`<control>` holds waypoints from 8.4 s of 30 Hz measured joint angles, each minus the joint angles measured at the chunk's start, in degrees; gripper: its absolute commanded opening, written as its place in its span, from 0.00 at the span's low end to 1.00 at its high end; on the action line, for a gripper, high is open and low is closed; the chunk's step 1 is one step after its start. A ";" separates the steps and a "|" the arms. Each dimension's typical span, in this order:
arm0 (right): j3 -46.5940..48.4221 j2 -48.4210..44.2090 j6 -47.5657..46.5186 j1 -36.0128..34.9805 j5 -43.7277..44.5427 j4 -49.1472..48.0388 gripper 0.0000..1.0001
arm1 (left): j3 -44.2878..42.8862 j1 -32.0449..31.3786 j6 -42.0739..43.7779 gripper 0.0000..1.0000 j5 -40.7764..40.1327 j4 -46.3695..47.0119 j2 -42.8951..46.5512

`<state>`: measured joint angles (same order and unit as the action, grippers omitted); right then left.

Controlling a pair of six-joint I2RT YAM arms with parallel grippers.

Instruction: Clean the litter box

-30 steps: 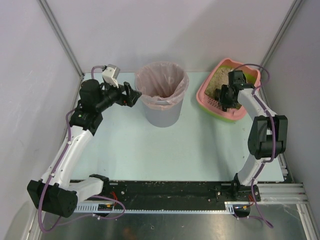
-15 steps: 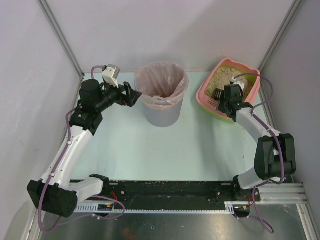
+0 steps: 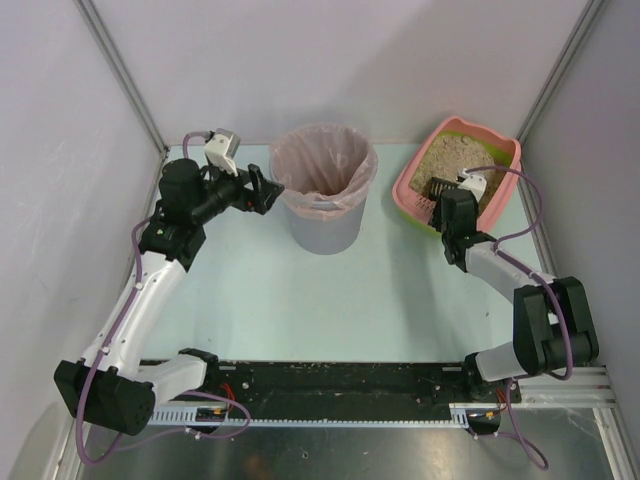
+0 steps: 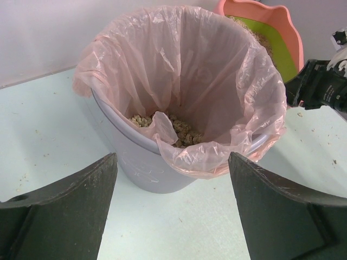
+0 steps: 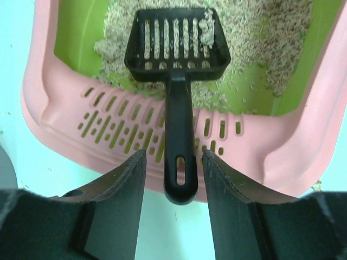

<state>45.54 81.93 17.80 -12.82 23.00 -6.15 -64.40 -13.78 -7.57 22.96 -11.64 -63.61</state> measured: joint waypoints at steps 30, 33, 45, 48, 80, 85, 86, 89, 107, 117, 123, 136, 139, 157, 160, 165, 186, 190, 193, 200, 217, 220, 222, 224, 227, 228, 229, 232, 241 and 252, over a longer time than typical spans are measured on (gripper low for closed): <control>-2.67 3.78 0.15 -2.67 11.34 -9.97 0.39 | 0.33 -0.35 0.00 0.88 0.22 0.42 1.11; -2.67 3.78 0.57 -1.57 10.54 -9.53 0.28 | 0.33 -0.35 0.00 0.88 0.24 0.42 1.20; -1.99 0.48 1.11 0.66 7.43 -3.74 0.00 | 0.70 -0.35 0.00 0.88 0.28 0.48 1.60; 1.18 -2.21 1.18 2.43 5.05 1.81 0.00 | 0.72 -0.35 0.00 0.88 0.28 0.48 1.60; 58.93 29.79 1.55 14.49 -14.16 46.21 0.00 | 0.98 -0.35 0.02 0.88 0.28 0.90 -1.14; 62.49 33.20 1.44 14.58 -14.29 46.73 0.00 | 1.03 -0.35 0.02 0.88 0.28 0.87 -2.19; 62.58 33.51 1.46 14.58 -14.27 46.71 0.00 | 1.05 -0.35 0.02 0.88 0.28 0.87 -2.21; 62.53 33.97 1.46 14.43 -14.08 46.01 0.00 | 1.07 -0.35 0.02 0.88 0.31 0.87 -2.25; 42.88 33.86 0.57 12.59 -10.58 21.07 0.00 | 1.09 -0.35 0.00 0.88 1.25 0.90 -3.39; 38.86 33.81 -3.30 11.61 -8.85 13.38 0.00 | 1.09 -0.35 0.00 0.88 1.27 0.87 -3.58; 38.62 33.81 -7.48 11.34 -8.85 11.47 0.00 | 1.09 -0.35 0.00 0.88 1.29 0.90 -3.58; 32.22 33.46 -11.39 10.34 -6.34 1.64 0.00 | 1.09 -0.35 0.00 0.88 1.31 0.87 -3.58; 29.83 32.76 -11.45 10.34 -5.97 -1.92 0.00 | 1.09 -0.35 0.00 0.88 1.33 0.90 -3.58; 24.13 30.80 -11.47 10.88 -6.95 -12.07 0.00 | 1.09 -0.35 -0.02 0.88 1.53 0.87 -3.58; 20.04 29.03 -11.98 10.78 -7.19 -15.58 0.00 | 1.09 -0.35 -0.02 0.88 1.68 0.87 -3.61; 13.38 24.33 -12.35 10.67 -7.43 -20.48 0.00 | 1.09 -0.35 -0.04 0.88 1.77 0.90 -3.61; -2.38 9.33 -15.02 8.02 -4.33 -34.25 0.00 | 1.09 -0.35 -0.07 0.88 1.86 0.90 -3.61; -3.30 7.69 -15.52 7.85 -3.93 -36.15 0.00 | 1.09 -0.35 -0.07 0.88 1.86 0.90 -3.61; -4.35 6.03 -16.06 7.43 -3.52 -36.61 0.00 | 1.09 -0.35 -0.07 0.88 1.84 0.87 -3.61; -6.12 2.73 -16.13 6.67 -3.96 -37.40 0.00 | 1.09 -0.35 -0.09 0.88 1.84 0.90 -3.63; -12.24 1.49 -16.44 2.99 1.01 -44.78 0.00 | 1.11 -0.35 -0.13 0.88 1.84 1.20 -3.63; -12.87 1.49 -16.44 2.12 1.81 -46.75 0.00 | 1.25 -0.35 -0.13 0.88 1.79 1.29 -3.63; -12.92 1.49 -16.41 2.19 1.88 -47.45 0.00 | 1.31 -0.35 -0.11 0.88 1.70 1.29 -3.63; -12.92 1.73 -16.13 2.71 1.79 -48.41 0.00 | 1.36 -0.35 -0.07 0.88 1.66 1.29 -3.63; -12.92 2.29 -15.04 4.17 1.62 -48.52 0.00 | 1.36 -0.35 -0.04 0.88 1.51 1.29 -3.63; -12.92 2.51 -14.71 4.55 1.64 -48.37 0.00 | 1.36 -0.35 -0.04 0.88 1.44 1.31 -3.63; -12.92 2.71 -14.49 4.90 1.68 -48.33 0.00 | 1.36 -0.35 -0.04 0.88 1.42 1.31 -3.63; -12.92 3.87 -13.75 5.31 1.81 -48.33 0.00 | 1.36 -0.35 0.04 0.88 1.25 1.64 -4.07; -12.92 9.90 -13.31 6.03 1.62 -49.09 0.00 | -3.72 -0.42 0.04 0.87 0.66 2.10 -12.41; -5.60 12.28 -8.07 6.97 1.57 -37.94 0.68 | -5.29 -1.09 -0.57 0.94 -6.12 2.05 -12.17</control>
<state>39.94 94.21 9.74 -5.85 24.58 -44.10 -69.69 -14.87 -8.14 16.84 -9.58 -75.79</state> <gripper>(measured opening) 0.566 0.920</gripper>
